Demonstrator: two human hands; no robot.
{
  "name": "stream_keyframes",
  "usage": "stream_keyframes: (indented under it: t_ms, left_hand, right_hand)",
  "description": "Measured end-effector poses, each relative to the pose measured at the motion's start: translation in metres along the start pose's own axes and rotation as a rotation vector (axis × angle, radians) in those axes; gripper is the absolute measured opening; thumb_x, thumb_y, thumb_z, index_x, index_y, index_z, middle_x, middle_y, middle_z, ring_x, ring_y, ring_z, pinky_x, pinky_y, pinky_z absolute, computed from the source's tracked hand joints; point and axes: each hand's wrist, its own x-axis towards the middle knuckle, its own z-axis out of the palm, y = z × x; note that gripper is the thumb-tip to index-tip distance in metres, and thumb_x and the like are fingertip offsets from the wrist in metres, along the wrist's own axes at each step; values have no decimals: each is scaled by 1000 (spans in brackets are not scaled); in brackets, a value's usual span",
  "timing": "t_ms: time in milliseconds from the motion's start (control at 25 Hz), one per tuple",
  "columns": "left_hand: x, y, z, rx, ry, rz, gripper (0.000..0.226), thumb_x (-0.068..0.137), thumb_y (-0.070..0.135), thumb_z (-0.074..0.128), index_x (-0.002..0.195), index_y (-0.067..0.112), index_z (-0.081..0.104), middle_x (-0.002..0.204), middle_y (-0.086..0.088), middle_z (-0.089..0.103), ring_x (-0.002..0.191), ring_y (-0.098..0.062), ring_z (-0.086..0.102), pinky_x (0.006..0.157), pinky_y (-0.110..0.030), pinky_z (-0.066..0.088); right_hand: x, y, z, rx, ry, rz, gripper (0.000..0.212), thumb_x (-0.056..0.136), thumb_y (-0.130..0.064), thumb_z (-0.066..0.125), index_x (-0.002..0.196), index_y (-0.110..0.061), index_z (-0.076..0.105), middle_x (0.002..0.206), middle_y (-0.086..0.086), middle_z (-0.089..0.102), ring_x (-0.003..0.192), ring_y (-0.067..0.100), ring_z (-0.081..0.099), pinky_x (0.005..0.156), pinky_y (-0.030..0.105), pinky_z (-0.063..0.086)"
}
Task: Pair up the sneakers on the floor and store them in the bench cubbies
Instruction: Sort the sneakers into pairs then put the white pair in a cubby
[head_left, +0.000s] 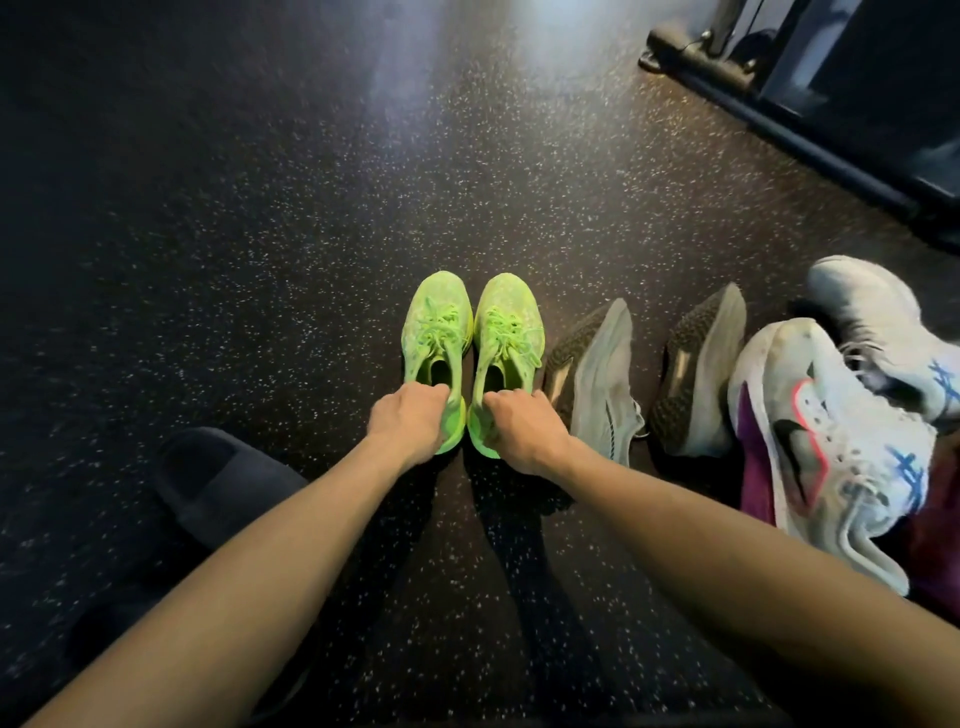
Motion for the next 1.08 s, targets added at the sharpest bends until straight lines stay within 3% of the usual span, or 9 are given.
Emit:
stream_keyframes:
  t_ms: [80,200,280,400,480,680,880,1080]
  left_hand:
    - [3,0,-8,42,-82,-45,14,87,21,59,98,21,50,111,-7,59,101,-29,61,74,-35,45]
    - [-5,7,-18,164,-47,-95,32,85,30,59,114,18,52,122,-8,56,112,-28,55,87,-39,44]
    - [-12,19,-25,219,159,-10,48,80,42,60,119,17,47,122,-7,53,113,-28,50,90,-39,40]
    - [-17,57,-32,109,369,281,42,79,37,57,114,17,47,113,-5,54,104,-25,50,87,-37,39]
    - [-17,90,-32,86,356,475,38,81,38,55,114,19,48,113,-4,54,105,-25,50,87,-37,39]
    - [-17,155,-15,215,196,805,47,82,50,55,120,22,52,125,1,53,117,-24,45,91,-38,39]
    - [-14,175,10,511,18,787,66,81,55,63,132,17,46,136,-2,44,128,-30,33,93,-41,37]
    - [-16,173,26,649,141,781,45,90,25,60,132,15,49,137,-8,34,123,-32,33,80,-39,39]
  right_hand:
    - [-1,2,-7,52,-58,-60,17,87,-15,60,102,-8,54,107,13,62,101,36,60,81,41,44]
    - [-8,3,-23,135,-114,-133,40,79,-13,67,115,-9,51,114,12,57,106,32,57,82,42,50]
    - [-18,12,-39,286,11,-110,45,75,-11,66,117,-10,51,116,11,56,109,28,52,89,42,49]
    - [-40,46,-56,389,331,114,28,81,-15,57,108,-10,55,112,10,57,107,26,50,92,43,46]
    - [-60,78,-62,324,413,312,20,86,-21,51,102,-10,55,107,10,56,103,29,53,88,45,47]
    - [-117,135,-53,295,324,762,27,90,-23,43,104,-3,55,115,23,60,107,40,58,86,42,46]
    - [-145,153,-39,242,230,851,30,90,-18,44,97,5,62,108,29,64,105,43,59,82,41,48]
    - [-150,162,-26,359,247,967,37,86,-17,53,117,3,53,123,22,59,115,39,57,90,39,47]
